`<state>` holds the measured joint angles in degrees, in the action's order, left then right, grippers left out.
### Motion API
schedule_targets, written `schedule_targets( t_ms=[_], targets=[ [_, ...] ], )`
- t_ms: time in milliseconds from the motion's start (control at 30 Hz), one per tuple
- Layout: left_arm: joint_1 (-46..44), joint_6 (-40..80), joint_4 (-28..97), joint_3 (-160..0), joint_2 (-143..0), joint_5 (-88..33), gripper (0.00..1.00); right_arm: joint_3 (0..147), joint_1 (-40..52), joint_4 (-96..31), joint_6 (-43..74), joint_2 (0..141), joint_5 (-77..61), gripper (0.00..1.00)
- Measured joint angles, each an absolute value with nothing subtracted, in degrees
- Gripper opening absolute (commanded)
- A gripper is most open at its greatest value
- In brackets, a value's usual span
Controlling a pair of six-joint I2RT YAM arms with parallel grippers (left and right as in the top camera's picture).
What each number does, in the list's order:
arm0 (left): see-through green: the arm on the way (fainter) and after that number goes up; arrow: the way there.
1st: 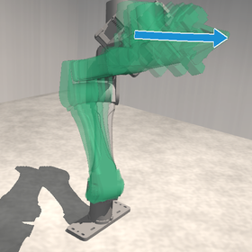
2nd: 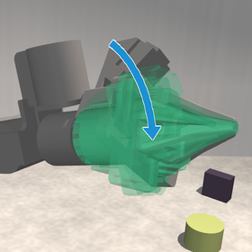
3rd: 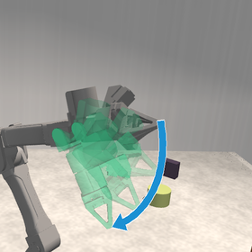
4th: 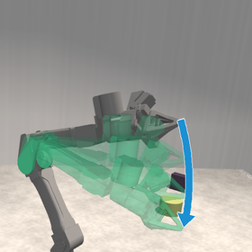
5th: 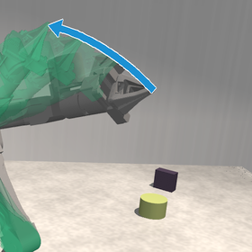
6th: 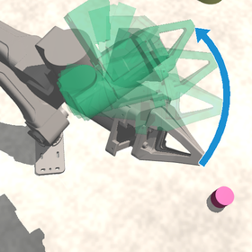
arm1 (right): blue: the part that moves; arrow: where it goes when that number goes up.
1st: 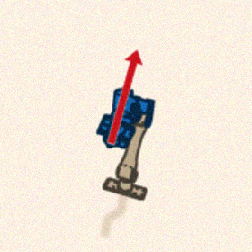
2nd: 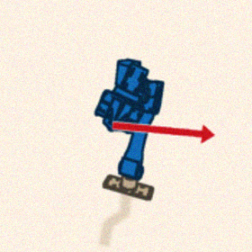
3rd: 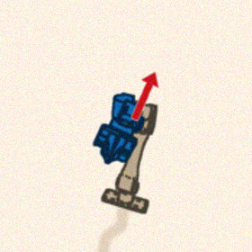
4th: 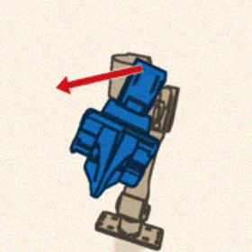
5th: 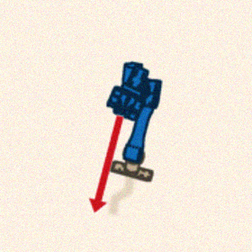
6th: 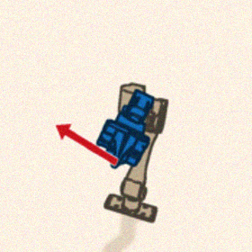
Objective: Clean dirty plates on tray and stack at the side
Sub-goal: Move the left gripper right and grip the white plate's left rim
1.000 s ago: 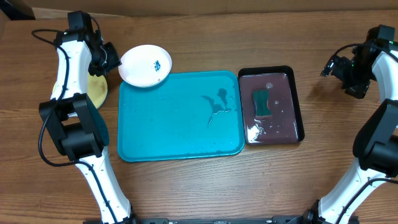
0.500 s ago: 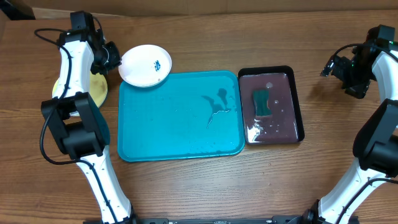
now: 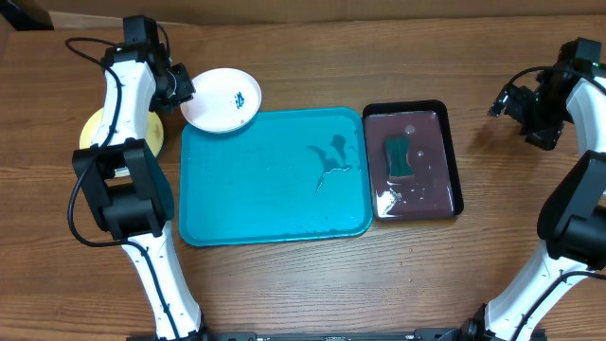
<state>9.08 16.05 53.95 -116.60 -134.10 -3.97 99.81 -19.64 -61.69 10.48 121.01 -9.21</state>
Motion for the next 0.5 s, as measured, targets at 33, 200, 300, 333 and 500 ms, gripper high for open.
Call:
schedule_targets(
  t_ms=[33,200,300,333,500],
  targets=[
    [9.1,16.1,54.0,-116.6,-134.3,-3.8,0.31,99.8,-19.6,-61.7,10.5,121.0,-9.2,1.0],
    [9.1,16.1,54.0,-116.4,-135.1,-3.3,0.31,99.8,-19.6,-61.7,10.5,121.0,-9.2,1.0],
    [9.1,16.1,53.7,-116.2,-135.1,-3.1,0.3,99.8,-19.6,-61.7,10.5,121.0,-9.2,1.0],
    [9.1,16.1,53.6,-116.1,-135.1,-3.1,0.26,99.8,-19.6,-61.7,10.5,121.0,-9.2,1.0],
    [9.1,15.9,52.8,-114.8,-135.1,-3.0,0.16,99.8,-19.6,-61.7,10.5,121.0,-9.2,1.0]
  ],
)
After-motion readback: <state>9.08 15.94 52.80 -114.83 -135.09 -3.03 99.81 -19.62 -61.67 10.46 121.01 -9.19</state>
